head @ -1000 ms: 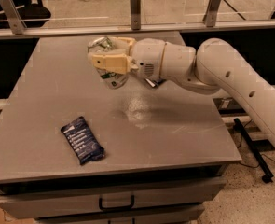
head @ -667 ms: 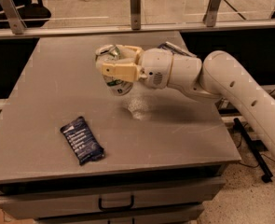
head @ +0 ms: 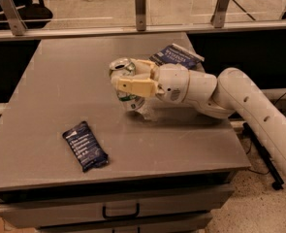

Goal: Place 7up can upright

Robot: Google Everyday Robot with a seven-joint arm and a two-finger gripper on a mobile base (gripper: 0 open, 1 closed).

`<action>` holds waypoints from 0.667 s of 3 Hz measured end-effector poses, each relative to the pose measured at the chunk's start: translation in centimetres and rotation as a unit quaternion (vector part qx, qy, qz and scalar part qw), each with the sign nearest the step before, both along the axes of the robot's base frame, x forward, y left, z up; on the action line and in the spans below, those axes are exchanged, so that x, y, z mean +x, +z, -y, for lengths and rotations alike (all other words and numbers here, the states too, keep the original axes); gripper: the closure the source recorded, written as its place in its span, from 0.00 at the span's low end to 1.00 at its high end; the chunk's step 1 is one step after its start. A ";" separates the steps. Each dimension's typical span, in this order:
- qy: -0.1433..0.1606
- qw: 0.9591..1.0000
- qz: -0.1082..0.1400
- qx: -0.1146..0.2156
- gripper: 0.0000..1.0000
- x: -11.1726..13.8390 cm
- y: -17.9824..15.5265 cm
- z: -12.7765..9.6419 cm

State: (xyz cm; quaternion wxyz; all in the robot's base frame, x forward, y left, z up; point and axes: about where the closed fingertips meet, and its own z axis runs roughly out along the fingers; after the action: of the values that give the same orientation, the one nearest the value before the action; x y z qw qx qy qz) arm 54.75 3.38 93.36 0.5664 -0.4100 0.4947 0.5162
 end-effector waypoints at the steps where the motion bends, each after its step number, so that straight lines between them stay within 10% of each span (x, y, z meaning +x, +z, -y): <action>1: 0.005 1.000 -0.003 0.002 0.59 -0.7 -0.5 1.2; 2: 0.008 1.000 -0.003 -0.009 0.35 -1.4 -0.7 2.5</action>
Offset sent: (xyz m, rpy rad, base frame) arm -0.0206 -0.0466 -0.0104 -0.0445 0.0111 0.0136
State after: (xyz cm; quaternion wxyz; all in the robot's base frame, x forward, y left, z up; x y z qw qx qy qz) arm 53.34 0.84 92.69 0.5566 -0.4174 0.4980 0.5177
